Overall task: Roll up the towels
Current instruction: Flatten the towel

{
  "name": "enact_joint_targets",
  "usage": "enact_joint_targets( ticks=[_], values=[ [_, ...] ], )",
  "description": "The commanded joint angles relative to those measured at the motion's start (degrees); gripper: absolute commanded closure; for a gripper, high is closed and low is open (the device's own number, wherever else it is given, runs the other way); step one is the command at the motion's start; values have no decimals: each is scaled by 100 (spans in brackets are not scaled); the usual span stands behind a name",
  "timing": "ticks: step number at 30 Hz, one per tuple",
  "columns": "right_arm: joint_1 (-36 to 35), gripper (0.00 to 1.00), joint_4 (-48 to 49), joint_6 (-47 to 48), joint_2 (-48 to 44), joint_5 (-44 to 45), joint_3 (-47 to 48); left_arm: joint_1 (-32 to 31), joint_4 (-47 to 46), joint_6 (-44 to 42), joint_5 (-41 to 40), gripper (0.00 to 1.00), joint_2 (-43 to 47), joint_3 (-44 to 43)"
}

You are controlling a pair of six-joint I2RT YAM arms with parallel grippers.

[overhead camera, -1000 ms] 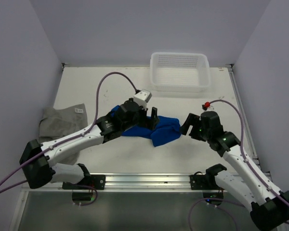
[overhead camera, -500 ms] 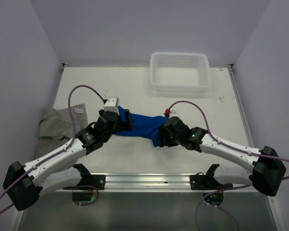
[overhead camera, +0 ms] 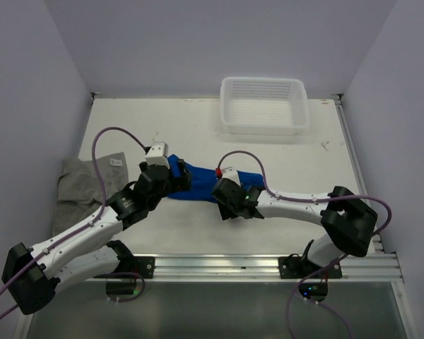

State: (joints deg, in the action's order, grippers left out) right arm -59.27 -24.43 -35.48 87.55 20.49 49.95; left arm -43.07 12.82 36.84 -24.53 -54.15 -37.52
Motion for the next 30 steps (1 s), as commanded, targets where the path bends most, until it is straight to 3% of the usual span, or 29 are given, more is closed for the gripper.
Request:
enact_joint_targets(
  ticks=[1,5,7,13,17,18,19,21,26,30],
  values=[
    [-41,47,113,-81,227,509,287,53,-121,-1,-201,1,168,148],
    [-41,60,149,-108,403,535,401,62,-157,-1,-166,1,150,210],
    [-41,79,79,-125,421,578,445,71,-157,-10,-148,0,133,219],
    [-41,100,-168,-231,-166,807,357,79,-271,-89,-122,0,151,324],
    [-41,98,-291,-214,-554,816,225,79,-324,-63,-87,0,98,350],
    [-41,90,-300,-170,-616,773,225,79,-341,-72,-69,0,80,350],
    [-41,64,-265,-108,-703,589,190,71,-368,-63,-52,0,80,376],
    [-50,53,16,76,-722,334,146,79,-412,-37,-25,0,63,394],
    [-444,48,-202,252,-257,516,550,88,-412,-10,-86,0,10,394],
    [-560,51,-440,43,331,938,770,88,-307,-19,-174,0,18,333]
  ],
)
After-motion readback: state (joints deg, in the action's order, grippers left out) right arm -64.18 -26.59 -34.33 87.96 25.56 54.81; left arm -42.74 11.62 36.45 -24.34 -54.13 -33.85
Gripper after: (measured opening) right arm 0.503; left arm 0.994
